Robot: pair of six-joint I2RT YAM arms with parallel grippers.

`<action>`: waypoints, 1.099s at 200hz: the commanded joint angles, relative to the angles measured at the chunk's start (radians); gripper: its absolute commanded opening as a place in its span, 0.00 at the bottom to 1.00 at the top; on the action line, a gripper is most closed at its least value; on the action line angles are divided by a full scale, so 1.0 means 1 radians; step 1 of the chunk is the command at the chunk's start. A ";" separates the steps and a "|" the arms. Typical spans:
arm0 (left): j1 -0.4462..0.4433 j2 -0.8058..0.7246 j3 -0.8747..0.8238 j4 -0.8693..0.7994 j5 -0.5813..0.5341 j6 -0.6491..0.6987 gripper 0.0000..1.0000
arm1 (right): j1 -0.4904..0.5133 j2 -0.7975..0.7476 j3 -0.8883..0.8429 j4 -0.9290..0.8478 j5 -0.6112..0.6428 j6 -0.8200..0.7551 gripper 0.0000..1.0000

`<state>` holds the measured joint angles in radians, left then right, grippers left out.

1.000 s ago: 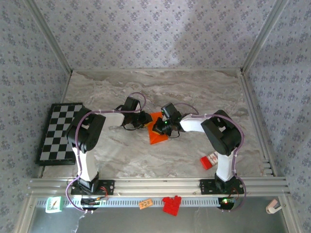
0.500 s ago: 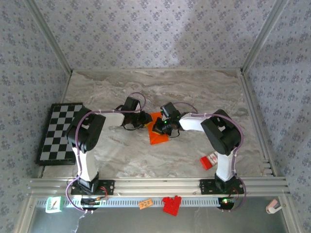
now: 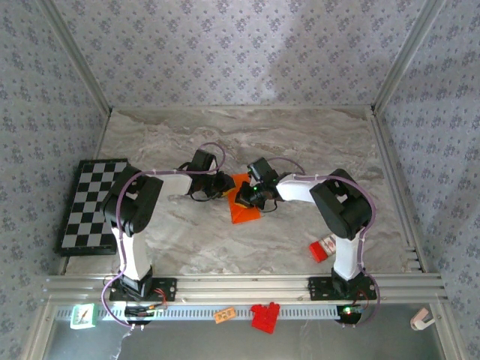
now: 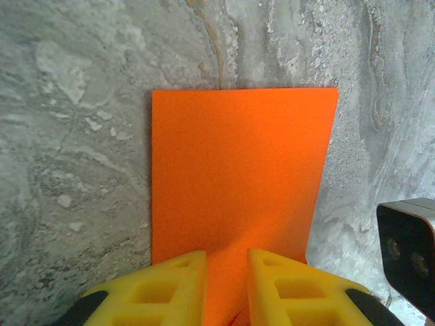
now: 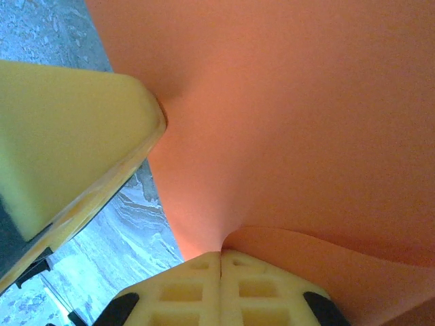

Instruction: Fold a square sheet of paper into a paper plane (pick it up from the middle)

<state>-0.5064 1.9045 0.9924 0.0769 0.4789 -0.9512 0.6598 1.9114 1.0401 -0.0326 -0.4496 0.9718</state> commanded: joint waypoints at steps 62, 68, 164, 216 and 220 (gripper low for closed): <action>0.071 -0.125 0.040 -0.134 -0.065 0.009 0.31 | 0.002 0.049 0.023 -0.091 0.008 -0.007 0.22; 0.081 -0.142 0.034 -0.139 -0.077 0.009 0.32 | 0.002 0.046 0.023 -0.094 0.009 -0.006 0.25; 0.113 -0.317 -0.149 -0.124 -0.052 -0.014 0.31 | -0.001 0.044 0.020 -0.090 0.009 -0.008 0.37; 0.022 -0.295 -0.164 -0.106 0.009 -0.009 0.19 | -0.002 0.048 0.024 -0.117 0.019 -0.010 0.11; 0.013 -0.291 -0.164 -0.106 0.010 -0.008 0.18 | -0.003 0.046 0.023 -0.119 0.023 -0.010 0.09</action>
<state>-0.4515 1.6207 0.8299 -0.0334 0.4412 -0.9627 0.6590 1.9301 1.0763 -0.0715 -0.4633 0.9676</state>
